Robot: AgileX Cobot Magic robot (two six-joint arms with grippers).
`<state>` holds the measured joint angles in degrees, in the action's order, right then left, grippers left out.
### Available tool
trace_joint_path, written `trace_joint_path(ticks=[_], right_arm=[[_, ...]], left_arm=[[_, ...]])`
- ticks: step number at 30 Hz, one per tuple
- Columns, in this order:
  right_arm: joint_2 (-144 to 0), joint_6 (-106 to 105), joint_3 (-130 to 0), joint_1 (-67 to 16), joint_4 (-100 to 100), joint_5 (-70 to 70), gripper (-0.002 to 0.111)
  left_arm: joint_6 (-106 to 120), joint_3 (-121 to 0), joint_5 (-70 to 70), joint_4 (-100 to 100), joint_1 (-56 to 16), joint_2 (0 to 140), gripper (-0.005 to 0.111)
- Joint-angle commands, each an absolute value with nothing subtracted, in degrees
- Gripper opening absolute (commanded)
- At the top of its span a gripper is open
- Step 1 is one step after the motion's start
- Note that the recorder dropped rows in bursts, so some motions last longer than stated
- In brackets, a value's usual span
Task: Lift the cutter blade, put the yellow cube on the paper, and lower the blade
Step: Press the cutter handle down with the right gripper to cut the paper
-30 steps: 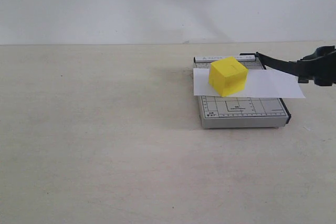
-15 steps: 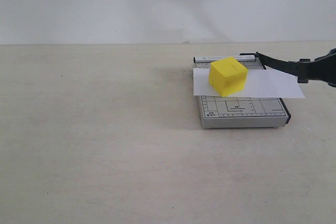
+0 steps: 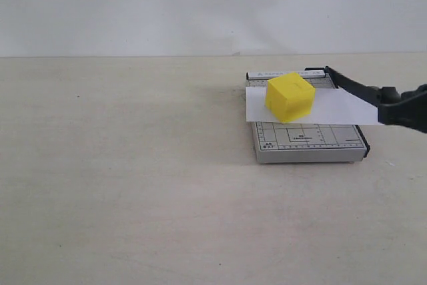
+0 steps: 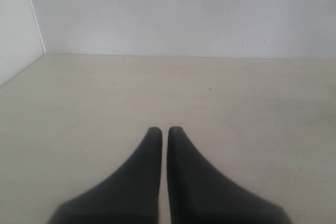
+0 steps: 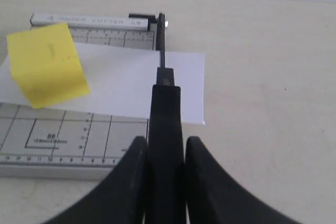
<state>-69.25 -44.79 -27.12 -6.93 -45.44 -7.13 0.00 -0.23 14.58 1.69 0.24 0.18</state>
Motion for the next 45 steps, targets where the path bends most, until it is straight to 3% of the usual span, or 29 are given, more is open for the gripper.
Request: trace_joint_path(ticks=[1,21,29,45], right_arm=[[-69.3,-45.9,-22.5,-6.5,-45.5,-8.2,0.0],[-72.6,-47.0,-21.3,-6.5,-45.6,4.0,0.0],[-80.7,-45.4,-21.3,-6.5,-45.9,1.9,0.0],[-80.9,-43.8,-21.3,-6.5,-46.2,0.9,0.0]], left_arm=[[0.5,0.0,14.5,1.3,0.0,0.0,0.004],[0.5,0.0,14.5,1.3,0.0,0.0,0.004],[0.5,0.0,14.6,1.5,0.0,0.0,0.004],[0.5,0.0,16.2,1.4,0.0,0.0,0.004]])
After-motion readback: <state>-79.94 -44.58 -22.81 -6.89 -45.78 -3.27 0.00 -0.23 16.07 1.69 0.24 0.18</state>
